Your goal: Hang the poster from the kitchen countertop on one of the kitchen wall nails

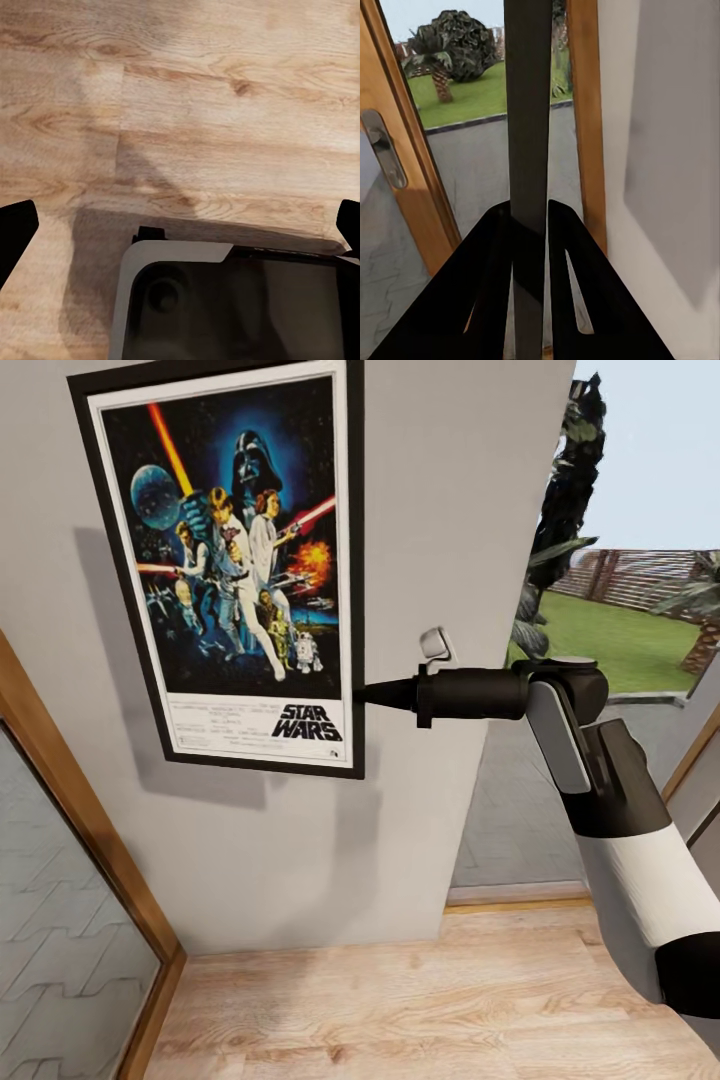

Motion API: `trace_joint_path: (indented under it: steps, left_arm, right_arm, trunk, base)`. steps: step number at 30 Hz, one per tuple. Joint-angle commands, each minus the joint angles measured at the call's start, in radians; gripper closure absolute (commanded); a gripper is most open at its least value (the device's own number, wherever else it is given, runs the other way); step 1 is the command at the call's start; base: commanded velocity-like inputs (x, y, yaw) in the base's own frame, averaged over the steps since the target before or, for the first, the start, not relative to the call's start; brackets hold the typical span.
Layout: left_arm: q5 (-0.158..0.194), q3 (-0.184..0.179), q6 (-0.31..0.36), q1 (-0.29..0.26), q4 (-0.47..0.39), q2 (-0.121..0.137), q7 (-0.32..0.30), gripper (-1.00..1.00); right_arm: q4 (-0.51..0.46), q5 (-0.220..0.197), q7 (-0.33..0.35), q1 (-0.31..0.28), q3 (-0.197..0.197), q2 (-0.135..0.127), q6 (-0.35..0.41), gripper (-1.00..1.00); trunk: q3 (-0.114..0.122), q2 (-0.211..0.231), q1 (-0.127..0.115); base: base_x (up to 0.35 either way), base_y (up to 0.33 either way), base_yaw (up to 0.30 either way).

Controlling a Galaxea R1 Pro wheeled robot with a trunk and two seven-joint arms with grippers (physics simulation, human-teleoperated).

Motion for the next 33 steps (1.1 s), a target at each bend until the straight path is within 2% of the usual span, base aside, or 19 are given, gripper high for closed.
trace_joint_path:
  steps: [1, 33]
  left_arm:
    - [0.005, 0.002, 0.000, 0.000, -0.001, 0.000, -0.006, -1.00]
    - [0.005, 0.002, 0.000, 0.000, -0.001, 0.000, -0.006, -1.00]
  right_arm:
    - [0.000, -0.003, 0.002, -0.001, 0.001, -0.001, 0.005, 1.00]
    - [0.006, -0.005, 0.000, 0.003, 0.000, -0.001, 0.005, 1.00]
  trunk:
    - [-0.002, -0.002, 0.001]
    - [-0.002, -0.002, 0.001]
  base:
    - [0.000, 0.000, 0.000]
    - [0.000, 0.000, 0.000]
